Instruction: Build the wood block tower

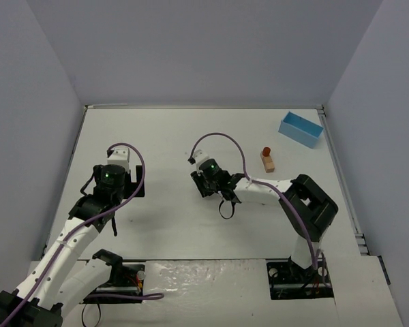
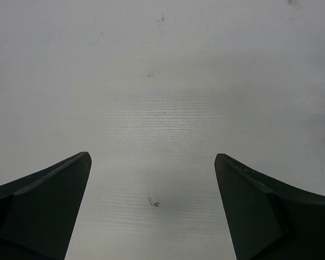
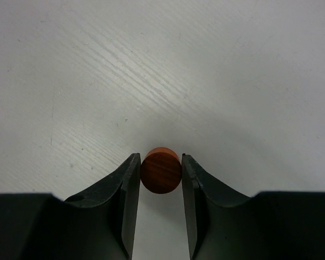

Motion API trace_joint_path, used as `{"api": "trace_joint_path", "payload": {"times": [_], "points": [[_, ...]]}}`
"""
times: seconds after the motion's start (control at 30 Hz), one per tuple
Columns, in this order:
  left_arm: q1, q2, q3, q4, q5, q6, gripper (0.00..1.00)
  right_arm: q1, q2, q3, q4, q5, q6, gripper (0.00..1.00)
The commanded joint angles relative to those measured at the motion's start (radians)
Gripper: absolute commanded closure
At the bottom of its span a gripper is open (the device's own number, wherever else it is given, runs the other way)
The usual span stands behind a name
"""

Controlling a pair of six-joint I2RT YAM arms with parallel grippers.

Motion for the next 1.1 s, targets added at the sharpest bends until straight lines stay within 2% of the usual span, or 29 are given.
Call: {"api": "trace_joint_path", "payload": {"times": [0.0, 0.27, 0.53, 0.77, 1.07], "points": [[0.001, -0.009, 0.06, 0.02, 0.008, 0.019, 0.03, -0.065, -0.172, 0.113, -0.08, 0.073, -0.013, 1.0], [0.001, -0.01, 0.064, 0.019, 0.014, 0.022, 0.03, -0.357, -0.285, 0.208, -0.203, 0.012, -0.068, 1.0], [0.001, 0.002, 0.064, 0.026, 0.017, 0.028, 0.03, -0.6, -0.213, 0.266, -0.209, -0.056, -0.081, 1.0], [0.001, 0.011, 0.067, 0.031, 0.009, 0.037, 0.03, -0.689, -0.122, 0.309, -0.22, -0.118, -0.082, 1.0], [0.004, 0.031, 0.072, 0.036, -0.003, 0.046, 0.03, -0.703, -0.05, 0.322, -0.225, -0.12, -0.115, 1.0]]}}
